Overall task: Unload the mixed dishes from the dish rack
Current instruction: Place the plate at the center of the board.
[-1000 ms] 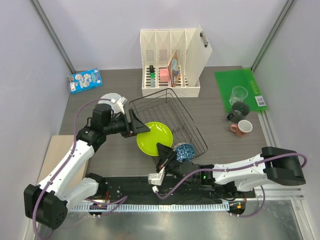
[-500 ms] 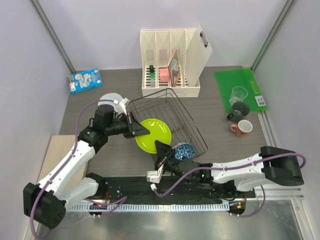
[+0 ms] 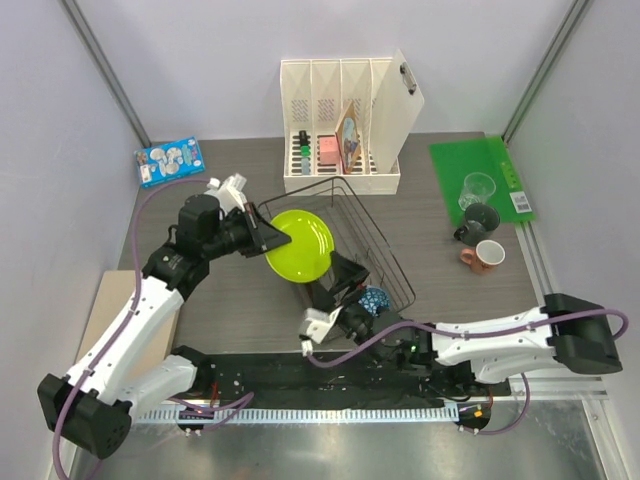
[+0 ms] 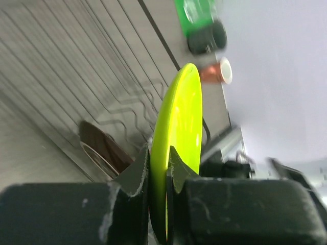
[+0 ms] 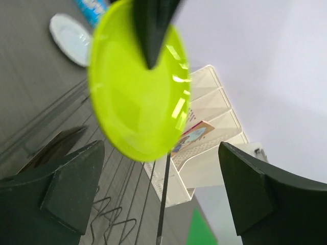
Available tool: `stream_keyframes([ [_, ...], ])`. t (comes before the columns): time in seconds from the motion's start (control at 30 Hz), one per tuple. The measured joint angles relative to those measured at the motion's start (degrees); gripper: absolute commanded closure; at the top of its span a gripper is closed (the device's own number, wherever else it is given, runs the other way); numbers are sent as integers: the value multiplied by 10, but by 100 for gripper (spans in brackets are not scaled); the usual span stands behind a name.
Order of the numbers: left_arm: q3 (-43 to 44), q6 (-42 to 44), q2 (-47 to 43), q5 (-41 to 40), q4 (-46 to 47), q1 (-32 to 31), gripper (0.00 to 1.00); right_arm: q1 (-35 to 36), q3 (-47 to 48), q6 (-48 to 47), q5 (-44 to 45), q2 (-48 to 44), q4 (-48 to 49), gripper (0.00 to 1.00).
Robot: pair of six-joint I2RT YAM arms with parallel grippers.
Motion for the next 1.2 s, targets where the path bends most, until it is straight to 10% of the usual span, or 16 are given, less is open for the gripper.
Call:
stream_keyframes([
  [0.5,29,-54,-11,-234,-36,206,100,-33,71,455,99,-249,-91,0],
  [1.2,65,-145,418,-94,263,323,100,-141,40,734,3,-272,-259,0],
])
